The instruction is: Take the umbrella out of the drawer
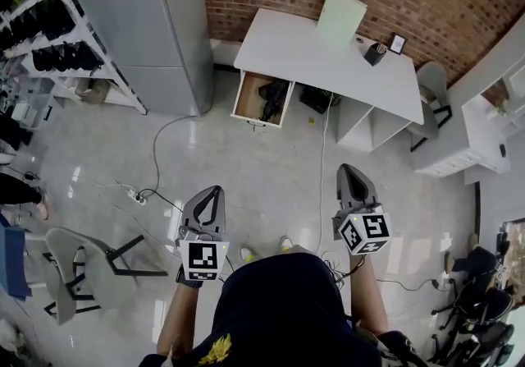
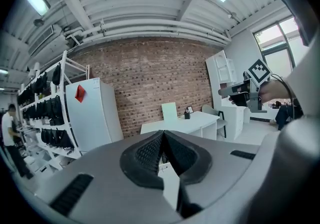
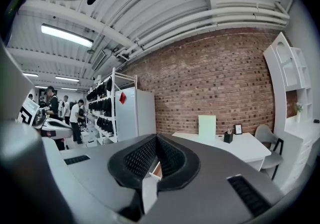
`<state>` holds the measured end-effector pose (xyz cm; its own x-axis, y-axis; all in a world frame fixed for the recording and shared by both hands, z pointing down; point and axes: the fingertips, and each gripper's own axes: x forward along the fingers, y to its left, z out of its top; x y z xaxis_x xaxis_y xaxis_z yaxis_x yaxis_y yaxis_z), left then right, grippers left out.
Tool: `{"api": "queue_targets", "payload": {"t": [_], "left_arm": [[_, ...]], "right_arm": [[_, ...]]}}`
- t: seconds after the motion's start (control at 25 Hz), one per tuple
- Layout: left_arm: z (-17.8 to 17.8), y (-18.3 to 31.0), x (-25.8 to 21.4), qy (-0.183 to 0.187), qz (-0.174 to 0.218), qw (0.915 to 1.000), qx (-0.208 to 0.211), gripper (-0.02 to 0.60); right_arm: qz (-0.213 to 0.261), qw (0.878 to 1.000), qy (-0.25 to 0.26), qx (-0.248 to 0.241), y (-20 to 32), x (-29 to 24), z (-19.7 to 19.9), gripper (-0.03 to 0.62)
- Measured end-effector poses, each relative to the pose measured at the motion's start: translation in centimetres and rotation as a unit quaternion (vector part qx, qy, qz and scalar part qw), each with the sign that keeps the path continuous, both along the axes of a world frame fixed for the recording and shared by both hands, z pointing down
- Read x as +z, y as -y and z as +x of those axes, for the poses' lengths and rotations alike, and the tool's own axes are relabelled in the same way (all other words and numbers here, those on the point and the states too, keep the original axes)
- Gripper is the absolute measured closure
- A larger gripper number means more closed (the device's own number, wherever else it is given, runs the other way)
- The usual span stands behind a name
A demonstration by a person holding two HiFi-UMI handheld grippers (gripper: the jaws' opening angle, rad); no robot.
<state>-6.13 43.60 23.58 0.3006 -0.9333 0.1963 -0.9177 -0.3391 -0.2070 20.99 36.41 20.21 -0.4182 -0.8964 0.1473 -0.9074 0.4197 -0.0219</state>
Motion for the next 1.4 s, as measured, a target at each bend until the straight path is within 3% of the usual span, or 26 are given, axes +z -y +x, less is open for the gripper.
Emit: {"api": "queue_targets", "payload": {"t": [0.44, 0.76, 0.88, 1.04, 1.24, 1.32, 1.4], "left_arm": [[-9.4, -4.2, 4.0, -0.027, -0.031, 0.9967, -0.070, 0.563], [-11.5, -2.7, 4.0, -0.017, -0.029, 0.9963, -0.079, 0.563], [-12.1, -1.0, 3.7, -0.013, -0.032, 0.9962, -0.081, 0.563], [-12.5, 2.1, 4.1, -0.001, -0.040, 0.9962, -0.078, 0.563], [-11.7, 9.3, 3.6, 0.101, -0.005, 0.9936, -0.049, 0.563], [-11.8, 13.3, 3.1, 0.119, 0.007, 0.9916, -0.049, 0.563], [-11.8, 18.4, 1.6, 0.115, 0.019, 0.9923, -0.042, 0.563]], "right_arm": [[-0.006, 0.998, -0.032, -0.057, -2.6, 1.9, -8.7, 0.569], [0.005, 0.998, -0.028, -0.055, -0.5, 1.9, -10.4, 0.558], [-0.002, 0.999, -0.017, -0.052, 1.3, 2.5, -10.8, 0.471], [-0.010, 0.998, 0.000, -0.055, 5.0, 3.7, -11.8, 0.403], [-0.006, 0.996, 0.021, -0.084, 12.4, 4.9, -13.3, 0.293], [-0.005, 0.995, 0.032, -0.096, 16.4, 5.0, -14.1, 0.228], [-0.011, 0.994, 0.040, -0.102, 20.7, 5.4, -14.9, 0.182]]}}
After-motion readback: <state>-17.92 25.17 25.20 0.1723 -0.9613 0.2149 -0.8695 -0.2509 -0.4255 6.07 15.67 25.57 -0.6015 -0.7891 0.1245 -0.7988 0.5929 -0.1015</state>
